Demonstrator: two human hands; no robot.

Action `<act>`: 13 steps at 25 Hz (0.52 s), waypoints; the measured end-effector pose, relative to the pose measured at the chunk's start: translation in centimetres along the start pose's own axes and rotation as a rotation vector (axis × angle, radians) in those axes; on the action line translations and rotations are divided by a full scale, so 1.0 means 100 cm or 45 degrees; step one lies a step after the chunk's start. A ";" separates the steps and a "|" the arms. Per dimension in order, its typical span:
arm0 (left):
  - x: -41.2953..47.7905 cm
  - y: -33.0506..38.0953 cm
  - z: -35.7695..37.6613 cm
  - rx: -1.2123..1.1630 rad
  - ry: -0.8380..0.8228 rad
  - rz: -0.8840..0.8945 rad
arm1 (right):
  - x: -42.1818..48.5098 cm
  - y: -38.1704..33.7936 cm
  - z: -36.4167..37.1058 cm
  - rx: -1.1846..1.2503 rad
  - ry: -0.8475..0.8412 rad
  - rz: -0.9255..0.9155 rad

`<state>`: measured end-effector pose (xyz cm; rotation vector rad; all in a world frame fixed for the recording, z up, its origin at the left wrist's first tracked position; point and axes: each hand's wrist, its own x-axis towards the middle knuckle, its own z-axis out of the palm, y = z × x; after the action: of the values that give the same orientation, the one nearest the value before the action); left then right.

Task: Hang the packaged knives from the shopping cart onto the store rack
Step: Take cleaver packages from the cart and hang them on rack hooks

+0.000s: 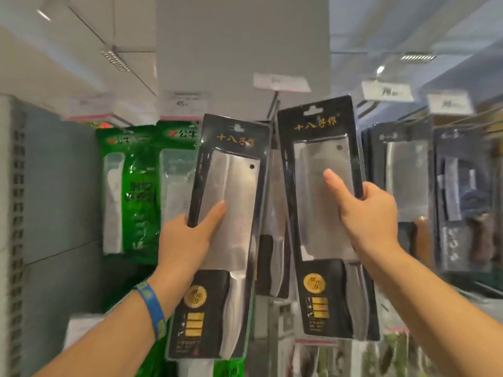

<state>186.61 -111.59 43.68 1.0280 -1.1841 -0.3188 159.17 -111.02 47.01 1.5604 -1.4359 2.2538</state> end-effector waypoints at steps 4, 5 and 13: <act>0.025 0.018 0.018 0.077 0.009 0.159 | 0.037 -0.032 -0.006 -0.045 0.134 -0.163; 0.028 0.018 0.020 0.083 0.012 0.195 | 0.042 -0.035 -0.008 -0.023 0.169 -0.174; 0.036 0.031 0.033 0.069 -0.050 0.203 | 0.049 -0.039 -0.015 -0.069 0.139 -0.147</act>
<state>184.28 -114.09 48.37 0.9710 -1.3081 -0.1826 157.63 -109.86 53.17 1.4414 -1.3318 2.1790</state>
